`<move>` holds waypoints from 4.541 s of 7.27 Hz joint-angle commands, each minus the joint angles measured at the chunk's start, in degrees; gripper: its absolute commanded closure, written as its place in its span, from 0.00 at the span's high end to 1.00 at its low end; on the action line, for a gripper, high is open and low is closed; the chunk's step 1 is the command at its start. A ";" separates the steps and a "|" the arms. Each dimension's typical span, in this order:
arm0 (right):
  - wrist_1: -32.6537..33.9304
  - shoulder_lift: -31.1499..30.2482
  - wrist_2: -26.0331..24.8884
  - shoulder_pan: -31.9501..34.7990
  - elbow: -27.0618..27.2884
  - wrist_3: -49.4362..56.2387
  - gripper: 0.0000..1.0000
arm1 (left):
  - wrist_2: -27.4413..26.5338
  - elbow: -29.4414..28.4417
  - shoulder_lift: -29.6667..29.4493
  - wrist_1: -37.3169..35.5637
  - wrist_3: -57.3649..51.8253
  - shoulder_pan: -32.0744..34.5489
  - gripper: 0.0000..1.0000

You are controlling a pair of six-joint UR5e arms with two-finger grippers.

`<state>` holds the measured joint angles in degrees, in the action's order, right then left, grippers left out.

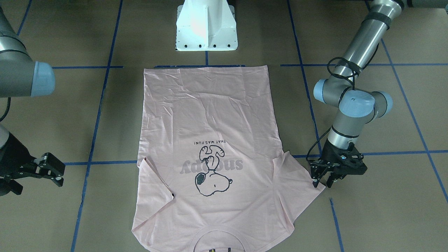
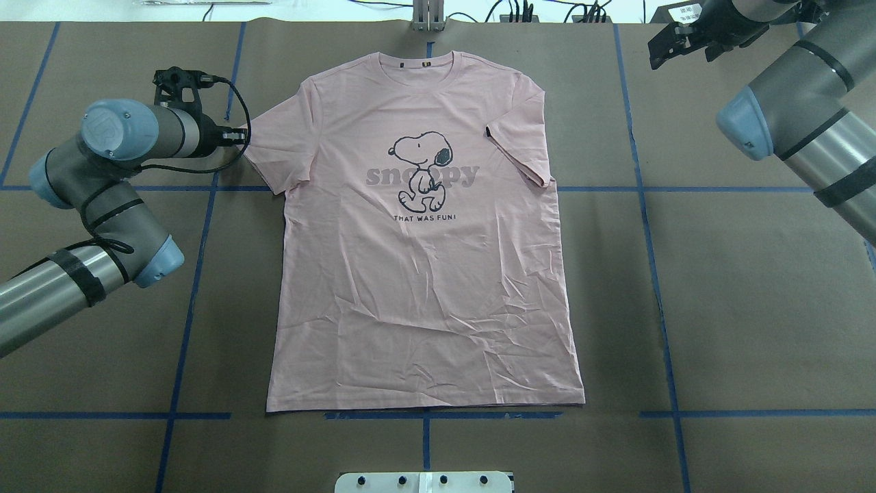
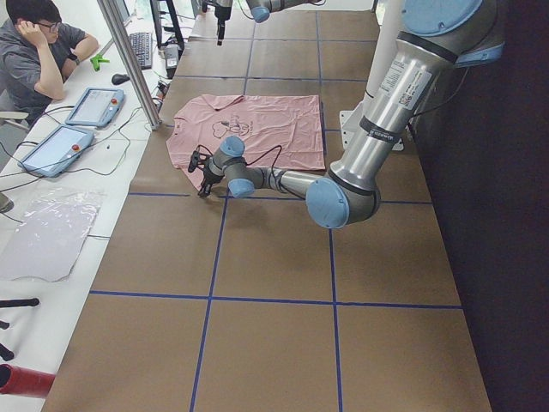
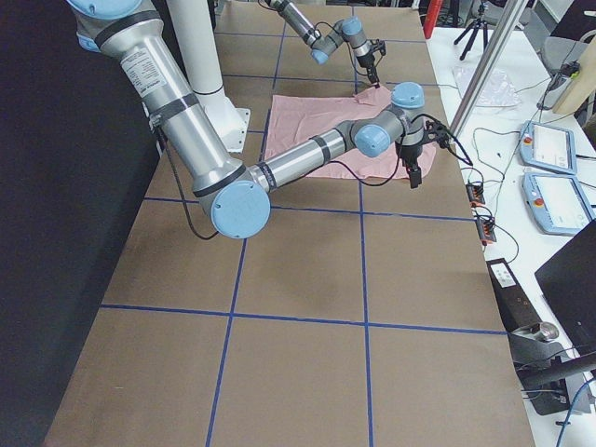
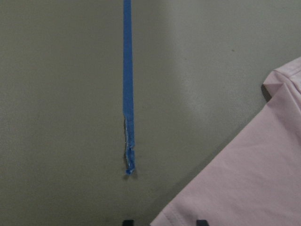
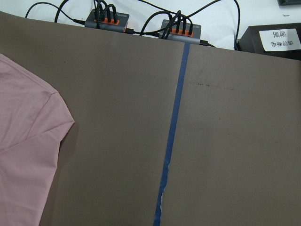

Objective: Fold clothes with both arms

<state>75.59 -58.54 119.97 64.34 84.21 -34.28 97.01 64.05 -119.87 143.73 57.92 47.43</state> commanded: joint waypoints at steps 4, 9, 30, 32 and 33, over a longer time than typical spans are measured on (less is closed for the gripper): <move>0.00 0.09 -0.09 0.00 -0.01 -0.09 1.00 | 0.45 3.78 0.08 0.16 -0.71 0.20 0.00; 0.00 0.00 -0.09 0.00 0.08 -0.18 1.00 | 0.46 18.75 -9.55 -32.59 6.20 -4.08 0.00; 0.00 -29.44 -48.34 -61.70 42.80 -66.18 1.00 | -5.52 51.70 21.79 -32.37 26.63 -34.95 0.62; 0.00 -29.53 -48.95 -61.70 42.80 -66.18 1.00 | -5.61 51.62 21.88 -32.72 26.54 -35.04 0.57; 0.00 -29.53 -48.96 -61.70 42.80 -66.18 1.00 | -5.52 51.62 23.01 -32.72 26.37 -35.13 0.57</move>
<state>75.59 -88.03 71.21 2.64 127.00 -100.46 91.47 115.67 -97.81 111.10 84.43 12.41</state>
